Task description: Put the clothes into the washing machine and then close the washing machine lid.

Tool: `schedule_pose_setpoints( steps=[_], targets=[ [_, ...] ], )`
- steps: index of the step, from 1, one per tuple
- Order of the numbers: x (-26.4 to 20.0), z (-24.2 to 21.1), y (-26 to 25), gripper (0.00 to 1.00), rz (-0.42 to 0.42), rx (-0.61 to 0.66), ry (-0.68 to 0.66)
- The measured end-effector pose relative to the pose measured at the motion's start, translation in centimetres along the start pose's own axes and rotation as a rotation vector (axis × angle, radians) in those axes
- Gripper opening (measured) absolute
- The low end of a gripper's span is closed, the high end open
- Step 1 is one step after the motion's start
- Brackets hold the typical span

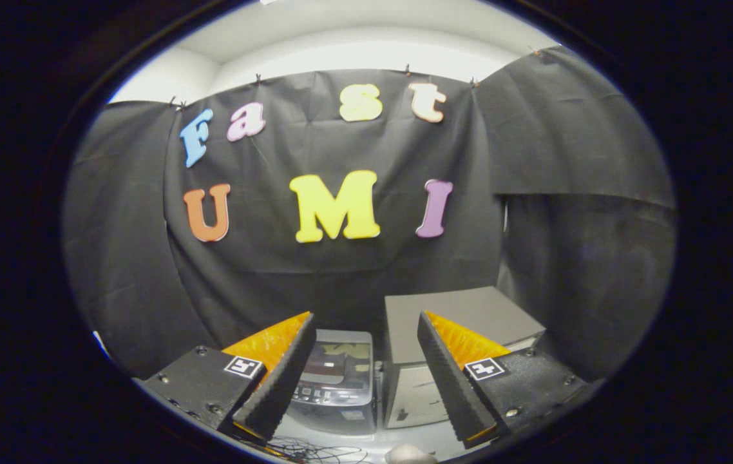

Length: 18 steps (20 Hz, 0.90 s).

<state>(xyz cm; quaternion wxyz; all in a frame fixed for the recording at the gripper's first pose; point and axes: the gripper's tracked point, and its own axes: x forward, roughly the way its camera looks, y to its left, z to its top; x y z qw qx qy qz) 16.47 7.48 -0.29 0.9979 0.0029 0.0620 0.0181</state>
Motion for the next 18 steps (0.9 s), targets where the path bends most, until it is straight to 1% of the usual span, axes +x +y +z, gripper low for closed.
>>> schedule_pose_setpoints(
  steps=[4, 7, 12, 18],
  targets=[
    [-6.5, 2.3, -4.6, 0.99, -0.047, -0.013, -0.085],
    [-10.2, 2.7, -7.1, 0.99, -0.062, 0.003, -0.112],
    [-14.2, 1.9, -12.3, 1.00, -0.091, 0.028, -0.128],
    [-17.3, 0.4, -15.2, 1.00, -0.088, 0.022, -0.156]
  ],
)
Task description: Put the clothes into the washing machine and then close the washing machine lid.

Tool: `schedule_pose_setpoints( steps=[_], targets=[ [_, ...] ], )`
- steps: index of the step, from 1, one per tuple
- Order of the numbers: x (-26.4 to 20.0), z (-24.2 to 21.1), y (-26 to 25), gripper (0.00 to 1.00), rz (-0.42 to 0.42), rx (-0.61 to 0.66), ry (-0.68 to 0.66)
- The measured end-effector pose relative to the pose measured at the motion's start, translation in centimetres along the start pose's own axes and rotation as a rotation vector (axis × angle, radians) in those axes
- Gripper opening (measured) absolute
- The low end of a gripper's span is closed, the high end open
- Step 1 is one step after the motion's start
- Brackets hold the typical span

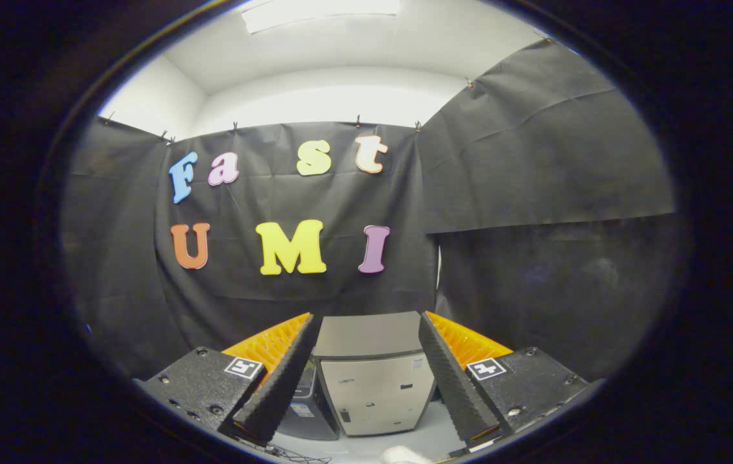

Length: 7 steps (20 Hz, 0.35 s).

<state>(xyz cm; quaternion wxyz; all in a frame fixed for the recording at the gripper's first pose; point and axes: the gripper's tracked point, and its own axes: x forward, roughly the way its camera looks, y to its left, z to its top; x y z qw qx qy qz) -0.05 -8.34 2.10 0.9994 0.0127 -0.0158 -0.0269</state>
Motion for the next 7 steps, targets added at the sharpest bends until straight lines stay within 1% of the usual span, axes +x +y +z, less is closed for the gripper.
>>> schedule_pose_setpoints(
  steps=[2, 7],
  targets=[
    [-0.28, -0.11, -0.36, 1.00, 0.004, 0.011, -0.003],
    [-0.36, 0.59, -0.31, 1.00, 0.014, -0.013, -0.028]
  ],
)
